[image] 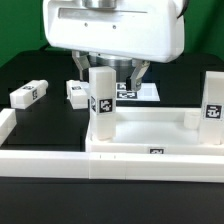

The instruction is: Assemble desk

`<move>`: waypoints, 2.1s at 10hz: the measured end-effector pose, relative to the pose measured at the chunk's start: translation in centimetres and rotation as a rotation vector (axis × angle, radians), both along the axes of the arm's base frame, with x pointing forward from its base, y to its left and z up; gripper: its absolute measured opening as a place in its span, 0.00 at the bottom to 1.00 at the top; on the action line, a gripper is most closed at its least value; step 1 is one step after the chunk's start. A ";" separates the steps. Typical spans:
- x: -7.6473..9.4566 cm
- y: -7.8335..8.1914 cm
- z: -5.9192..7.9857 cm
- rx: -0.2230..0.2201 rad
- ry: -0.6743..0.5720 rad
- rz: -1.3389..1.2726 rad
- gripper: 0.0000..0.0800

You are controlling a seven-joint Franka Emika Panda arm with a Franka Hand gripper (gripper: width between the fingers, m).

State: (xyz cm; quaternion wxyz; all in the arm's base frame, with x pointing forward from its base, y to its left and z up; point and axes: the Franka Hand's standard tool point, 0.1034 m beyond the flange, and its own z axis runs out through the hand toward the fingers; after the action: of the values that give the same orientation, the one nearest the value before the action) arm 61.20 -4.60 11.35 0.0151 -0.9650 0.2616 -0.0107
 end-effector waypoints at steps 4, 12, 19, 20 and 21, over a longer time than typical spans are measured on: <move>0.1 -0.4 -0.2 -0.029 -0.023 0.367 0.81; -0.6 -1.3 -0.6 -0.080 -0.034 0.940 0.81; -0.5 -1.3 -0.6 -0.075 -0.037 0.831 0.36; -0.5 -1.2 -0.6 -0.071 -0.037 0.762 0.36; -0.5 -1.2 -0.6 -0.068 -0.037 0.678 0.36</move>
Offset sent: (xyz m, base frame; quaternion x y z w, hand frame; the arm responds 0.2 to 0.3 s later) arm -0.0032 -0.0020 -0.0027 0.0053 0.0326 -0.2430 0.9695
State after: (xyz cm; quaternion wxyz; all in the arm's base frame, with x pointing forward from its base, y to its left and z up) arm 60.70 -5.83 10.74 -0.0094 -0.9966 -0.0750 -0.0313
